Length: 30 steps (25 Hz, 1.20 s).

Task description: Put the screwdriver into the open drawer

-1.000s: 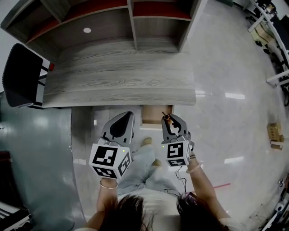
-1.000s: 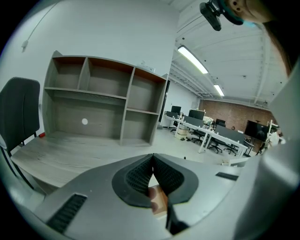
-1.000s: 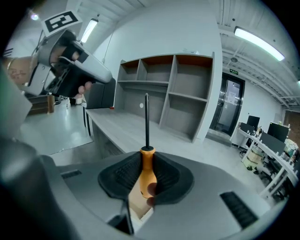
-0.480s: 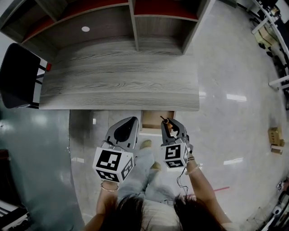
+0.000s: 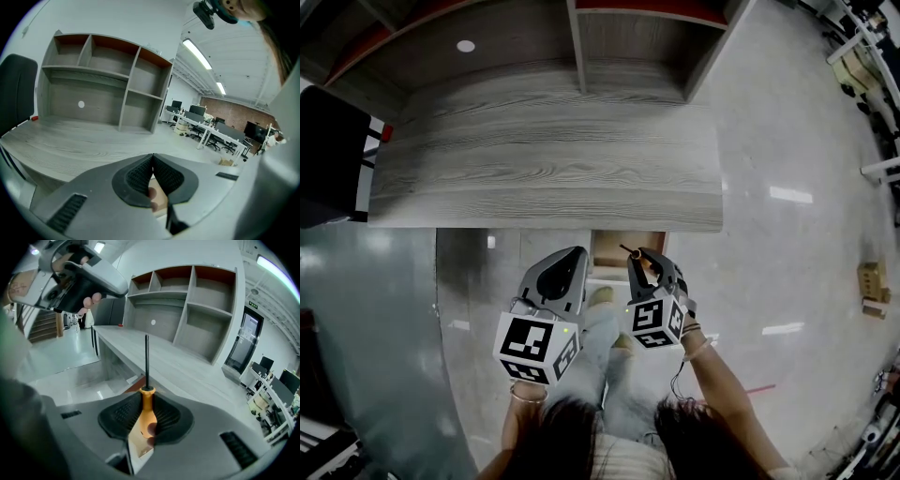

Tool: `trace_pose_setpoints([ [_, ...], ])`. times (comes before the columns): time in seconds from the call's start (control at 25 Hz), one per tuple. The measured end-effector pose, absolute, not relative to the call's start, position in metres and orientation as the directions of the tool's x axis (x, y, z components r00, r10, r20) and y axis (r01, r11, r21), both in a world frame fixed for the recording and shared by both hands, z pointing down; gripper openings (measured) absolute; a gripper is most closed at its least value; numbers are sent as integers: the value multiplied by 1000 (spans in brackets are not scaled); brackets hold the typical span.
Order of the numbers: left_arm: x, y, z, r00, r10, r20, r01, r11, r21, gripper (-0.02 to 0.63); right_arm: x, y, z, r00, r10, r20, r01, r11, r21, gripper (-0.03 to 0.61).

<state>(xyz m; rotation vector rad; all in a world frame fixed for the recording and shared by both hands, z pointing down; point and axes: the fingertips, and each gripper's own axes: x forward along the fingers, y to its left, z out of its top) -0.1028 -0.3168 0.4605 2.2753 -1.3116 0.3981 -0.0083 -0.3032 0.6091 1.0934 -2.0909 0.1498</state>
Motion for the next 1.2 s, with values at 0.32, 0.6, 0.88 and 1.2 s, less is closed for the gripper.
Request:
trace_pose_setpoints([
  [0.32, -106, -321, 487, 496, -718, 488, -868, -415, 272, 17, -14, -300, 644, -333, -615, 715, -727, 650, 221, 87],
  [0.6, -103, -319, 508, 504, -706, 498, -864, -422, 276, 17, -17, -303, 669, -325, -585, 743, -707, 672, 219, 87],
  [0.88, -109, -315, 535, 494, -698, 518, -869, -405, 283, 17, -19, -302, 698, -309, -543, 781, -688, 694, 210, 87],
  [1.2, -116, -319, 557, 477, -700, 531, -879, -381, 287, 17, -21, -305, 720, -292, -523, 801, -686, 698, 205, 87],
])
